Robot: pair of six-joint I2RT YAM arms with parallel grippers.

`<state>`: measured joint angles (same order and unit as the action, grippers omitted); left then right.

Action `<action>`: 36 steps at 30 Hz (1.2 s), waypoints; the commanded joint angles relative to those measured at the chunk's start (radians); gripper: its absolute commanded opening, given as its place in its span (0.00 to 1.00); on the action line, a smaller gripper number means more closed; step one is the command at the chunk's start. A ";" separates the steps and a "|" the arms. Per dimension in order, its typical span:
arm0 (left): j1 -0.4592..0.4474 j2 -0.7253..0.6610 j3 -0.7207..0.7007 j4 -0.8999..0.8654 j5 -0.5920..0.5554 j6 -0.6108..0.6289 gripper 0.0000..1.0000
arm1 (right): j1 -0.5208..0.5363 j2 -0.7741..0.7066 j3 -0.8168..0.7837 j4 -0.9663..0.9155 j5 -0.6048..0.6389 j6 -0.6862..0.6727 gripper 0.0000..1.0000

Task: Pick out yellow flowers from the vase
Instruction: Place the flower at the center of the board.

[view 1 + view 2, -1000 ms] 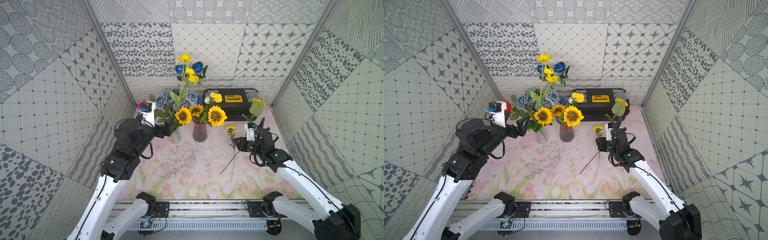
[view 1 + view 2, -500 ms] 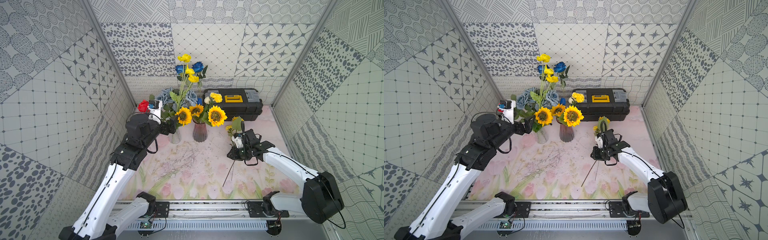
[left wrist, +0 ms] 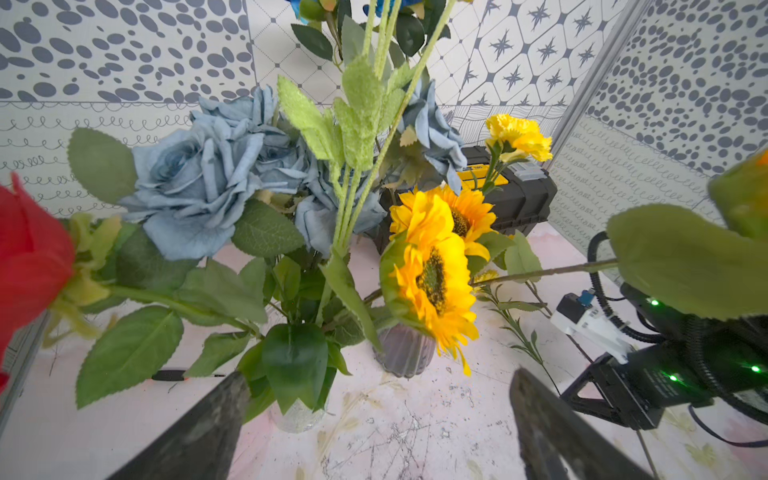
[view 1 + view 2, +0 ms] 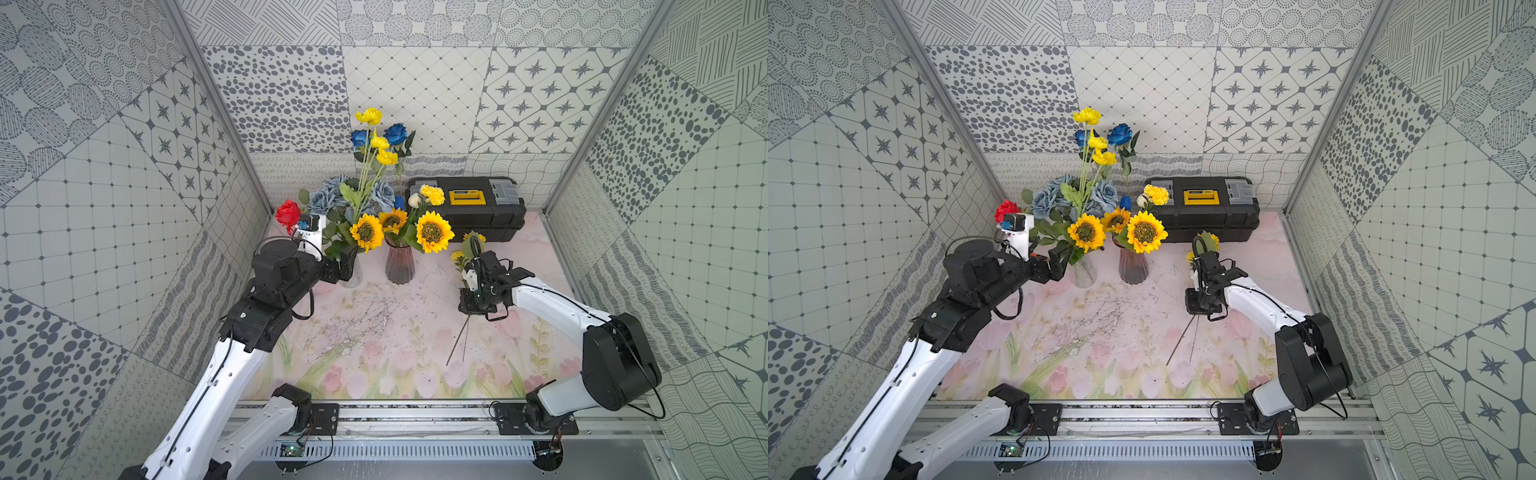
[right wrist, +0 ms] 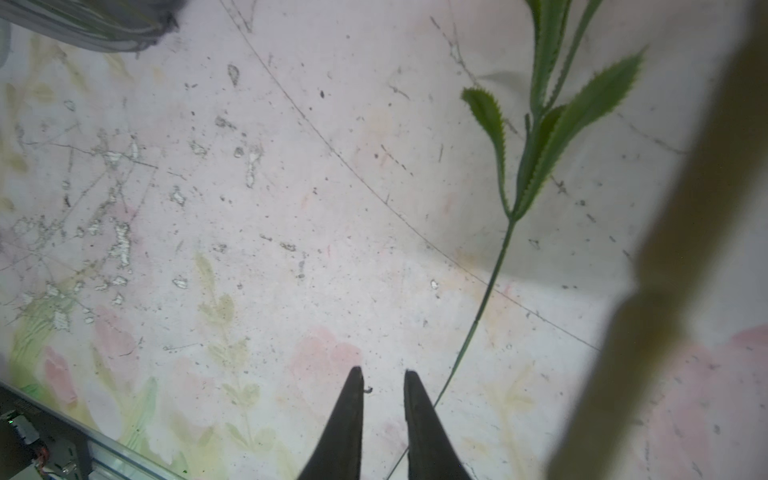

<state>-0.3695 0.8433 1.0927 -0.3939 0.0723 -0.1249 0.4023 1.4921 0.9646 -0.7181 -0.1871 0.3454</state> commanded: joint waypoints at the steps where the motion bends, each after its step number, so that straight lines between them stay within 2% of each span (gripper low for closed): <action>1: 0.007 -0.117 -0.035 -0.029 0.023 -0.068 0.98 | -0.030 0.005 0.019 -0.020 0.070 -0.052 0.00; 8: 0.007 -0.210 -0.034 -0.119 0.015 -0.066 0.98 | -0.070 0.077 0.045 -0.024 0.082 -0.082 0.00; 11: 0.008 -0.209 -0.053 -0.111 0.013 -0.073 0.98 | -0.074 0.141 0.073 -0.049 0.070 -0.101 0.07; 13: 0.007 -0.201 -0.058 -0.103 0.014 -0.076 0.98 | -0.072 0.155 0.075 -0.058 0.087 -0.106 0.14; 17: 0.007 -0.176 -0.038 -0.104 0.017 -0.068 0.98 | -0.079 0.151 0.067 -0.038 0.097 -0.110 0.39; 22: 0.007 -0.143 -0.014 -0.114 0.004 -0.057 0.98 | -0.094 0.155 0.091 -0.051 0.105 -0.117 0.49; 30: 0.007 -0.097 -0.002 -0.102 0.005 -0.072 0.98 | -0.103 0.109 0.123 -0.095 0.116 -0.108 0.59; 36: 0.007 -0.055 0.029 -0.102 0.013 -0.076 0.98 | -0.103 -0.088 0.091 -0.090 0.128 -0.079 0.84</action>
<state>-0.3695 0.7650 1.0931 -0.5117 0.0746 -0.1837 0.3016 1.5192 1.0599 -0.8078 -0.0784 0.2470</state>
